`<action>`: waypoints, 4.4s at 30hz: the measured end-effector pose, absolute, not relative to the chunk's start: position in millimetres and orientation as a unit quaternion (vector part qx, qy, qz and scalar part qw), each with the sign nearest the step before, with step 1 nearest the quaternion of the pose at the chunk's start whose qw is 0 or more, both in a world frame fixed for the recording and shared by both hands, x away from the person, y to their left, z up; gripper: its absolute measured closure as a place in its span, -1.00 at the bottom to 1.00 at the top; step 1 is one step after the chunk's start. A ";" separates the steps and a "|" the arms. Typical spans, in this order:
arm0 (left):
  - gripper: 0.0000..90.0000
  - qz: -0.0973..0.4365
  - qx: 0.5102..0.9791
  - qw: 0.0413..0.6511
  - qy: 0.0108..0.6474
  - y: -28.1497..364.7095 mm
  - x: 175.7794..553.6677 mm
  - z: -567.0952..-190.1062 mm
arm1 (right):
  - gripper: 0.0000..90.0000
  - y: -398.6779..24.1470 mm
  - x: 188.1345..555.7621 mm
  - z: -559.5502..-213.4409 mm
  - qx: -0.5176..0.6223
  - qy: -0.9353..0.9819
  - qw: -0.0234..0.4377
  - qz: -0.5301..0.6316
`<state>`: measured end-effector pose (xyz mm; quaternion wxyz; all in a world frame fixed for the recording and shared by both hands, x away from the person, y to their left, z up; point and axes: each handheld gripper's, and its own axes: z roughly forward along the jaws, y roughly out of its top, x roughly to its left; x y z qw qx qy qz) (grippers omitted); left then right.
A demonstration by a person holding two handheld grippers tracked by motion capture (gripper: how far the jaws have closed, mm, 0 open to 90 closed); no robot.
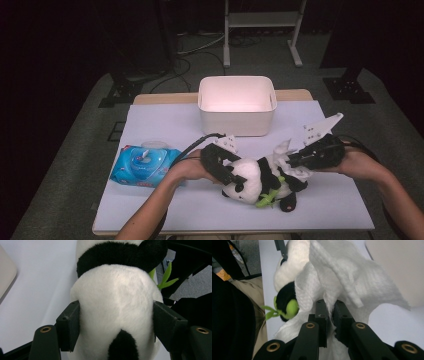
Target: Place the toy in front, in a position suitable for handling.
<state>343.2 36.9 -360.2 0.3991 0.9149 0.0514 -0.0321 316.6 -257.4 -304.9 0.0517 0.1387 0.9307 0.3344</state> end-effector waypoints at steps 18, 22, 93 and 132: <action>-0.28 -0.028 0.915 0.400 0.040 37.3 340.6 -358.8 | 0.82 -197.1 336.2 -314.0 0.088 0.947 0.030 0.307; -0.28 -0.030 0.914 0.403 0.040 38.8 341.5 -359.5 | 0.82 -210.0 337.0 -308.5 0.102 0.944 0.039 0.312; -0.76 -0.038 0.916 0.394 0.064 36.3 368.5 -349.5 | 0.82 -214.6 353.5 -315.6 0.111 0.937 0.031 0.330; -0.72 -0.054 0.921 0.379 0.077 28.9 337.7 -356.6 | 0.81 -234.8 317.9 -313.7 0.105 0.936 0.026 0.335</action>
